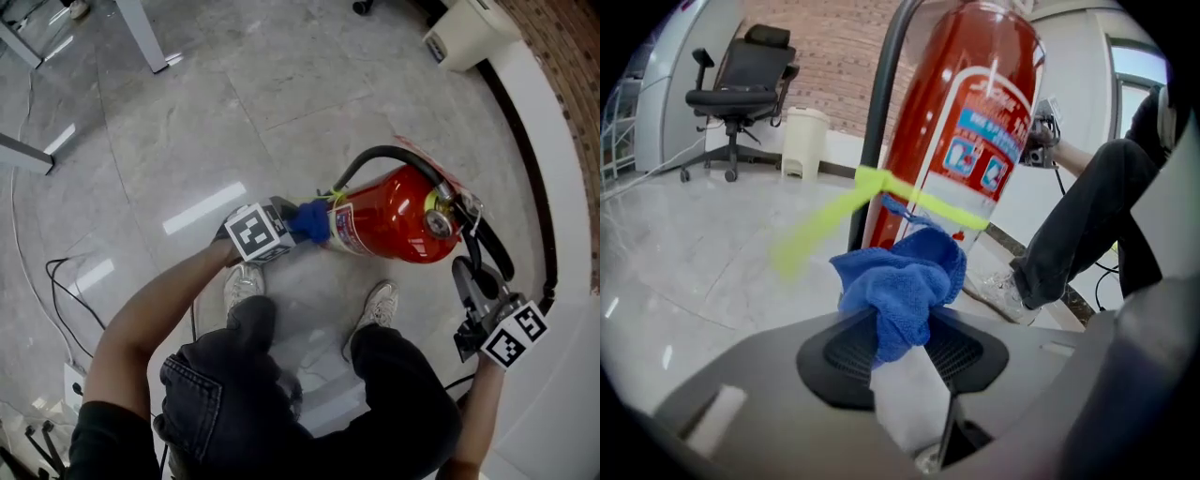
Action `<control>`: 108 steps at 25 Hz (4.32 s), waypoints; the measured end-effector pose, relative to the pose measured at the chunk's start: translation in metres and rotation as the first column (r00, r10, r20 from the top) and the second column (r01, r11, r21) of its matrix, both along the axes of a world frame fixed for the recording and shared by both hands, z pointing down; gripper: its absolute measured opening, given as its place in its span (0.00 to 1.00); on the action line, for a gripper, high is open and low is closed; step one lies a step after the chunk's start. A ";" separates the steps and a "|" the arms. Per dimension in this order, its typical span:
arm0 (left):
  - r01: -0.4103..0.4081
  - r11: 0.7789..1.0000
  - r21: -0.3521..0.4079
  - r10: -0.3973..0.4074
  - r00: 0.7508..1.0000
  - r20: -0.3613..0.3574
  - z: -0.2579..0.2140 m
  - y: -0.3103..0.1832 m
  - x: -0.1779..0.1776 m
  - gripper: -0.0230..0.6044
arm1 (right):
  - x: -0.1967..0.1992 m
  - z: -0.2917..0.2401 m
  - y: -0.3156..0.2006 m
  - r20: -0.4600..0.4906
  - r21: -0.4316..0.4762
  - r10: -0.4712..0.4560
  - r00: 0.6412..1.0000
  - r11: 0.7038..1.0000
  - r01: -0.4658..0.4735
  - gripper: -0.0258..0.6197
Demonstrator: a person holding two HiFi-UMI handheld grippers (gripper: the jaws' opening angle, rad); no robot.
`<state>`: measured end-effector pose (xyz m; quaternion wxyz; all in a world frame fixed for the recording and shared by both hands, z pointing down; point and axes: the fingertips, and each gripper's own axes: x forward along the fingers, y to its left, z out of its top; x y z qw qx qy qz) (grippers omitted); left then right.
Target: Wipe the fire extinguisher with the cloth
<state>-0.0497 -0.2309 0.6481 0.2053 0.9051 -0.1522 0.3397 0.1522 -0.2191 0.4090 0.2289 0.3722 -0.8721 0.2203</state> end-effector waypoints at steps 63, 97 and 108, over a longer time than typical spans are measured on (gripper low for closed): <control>-0.200 0.884 0.422 0.118 0.970 0.213 -0.291 0.056 0.162 0.28 | -0.012 -0.087 0.058 0.218 0.249 -0.071 0.973 0.968 0.014 0.34; -0.146 0.885 0.442 0.119 0.989 0.088 -0.322 0.085 0.107 0.32 | -0.036 -0.108 0.019 0.299 0.105 0.072 0.952 0.989 -0.108 0.18; -0.119 0.891 0.438 0.081 0.991 0.104 -0.319 0.076 0.112 0.29 | 0.042 -0.110 0.017 0.329 0.095 0.246 0.912 0.952 -0.291 0.18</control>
